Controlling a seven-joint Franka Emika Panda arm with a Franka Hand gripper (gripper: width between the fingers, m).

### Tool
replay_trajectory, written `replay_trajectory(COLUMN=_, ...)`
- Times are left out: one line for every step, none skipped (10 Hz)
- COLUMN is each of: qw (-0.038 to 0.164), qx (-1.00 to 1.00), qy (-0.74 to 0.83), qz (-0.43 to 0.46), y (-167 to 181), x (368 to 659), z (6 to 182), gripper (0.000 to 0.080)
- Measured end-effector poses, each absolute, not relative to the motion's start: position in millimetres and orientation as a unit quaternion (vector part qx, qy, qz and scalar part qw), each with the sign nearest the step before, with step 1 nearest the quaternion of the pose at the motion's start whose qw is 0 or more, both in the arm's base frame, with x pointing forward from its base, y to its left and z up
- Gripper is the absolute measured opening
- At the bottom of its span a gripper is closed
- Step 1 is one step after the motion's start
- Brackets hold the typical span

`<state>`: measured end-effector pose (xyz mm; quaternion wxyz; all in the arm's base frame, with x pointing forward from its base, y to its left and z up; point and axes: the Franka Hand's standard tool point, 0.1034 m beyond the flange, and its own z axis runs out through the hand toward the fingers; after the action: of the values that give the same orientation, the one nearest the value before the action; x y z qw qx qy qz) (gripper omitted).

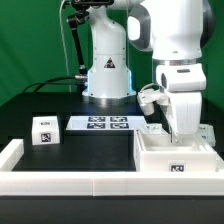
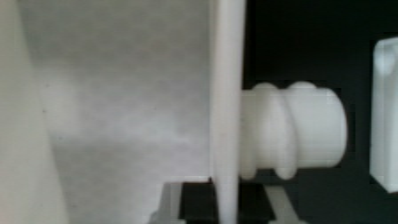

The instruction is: Assemble cabinet

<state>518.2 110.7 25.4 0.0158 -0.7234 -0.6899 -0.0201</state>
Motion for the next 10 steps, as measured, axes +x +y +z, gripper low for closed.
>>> replay_trajectory(qw=0.015, qx=-0.725, qy=-0.688, qz=-0.02, y=110.4, x=518.5, z=25.5, gripper=0.0035)
replay_trajectory(qw=0.015, qx=-0.725, qy=-0.688, qz=-0.021, y=108.7, x=518.8, z=25.4, gripper=0.0035)
replay_trajectory(qw=0.014, qx=-0.726, qy=-0.688, qz=-0.021, y=104.9, x=519.5, z=26.6, gripper=0.0035)
replay_trajectory(qw=0.012, qx=-0.727, qy=-0.686, qz=-0.022, y=102.2, x=519.6, z=31.2, gripper=0.0035)
replay_trajectory(qw=0.009, qx=-0.728, qy=-0.685, qz=-0.025, y=100.2, x=517.6, z=35.4, gripper=0.0201)
replay_trajectory(qw=0.007, qx=-0.73, qy=-0.683, qz=-0.024, y=95.9, x=512.8, z=39.5, gripper=0.0383)
replay_trajectory(qw=0.006, qx=-0.733, qy=-0.679, qz=-0.023, y=93.8, x=507.8, z=44.4, gripper=0.0519)
replay_trajectory(qw=0.003, qx=-0.736, qy=-0.676, qz=-0.023, y=93.7, x=501.3, z=50.9, gripper=0.0519)
replay_trajectory(qw=0.001, qx=-0.744, qy=-0.668, qz=-0.022, y=94.6, x=494.2, z=57.5, gripper=0.07)
replay_trajectory(qw=-0.001, qx=-0.757, qy=-0.653, qz=-0.02, y=95.9, x=484.3, z=63.7, gripper=0.0768)
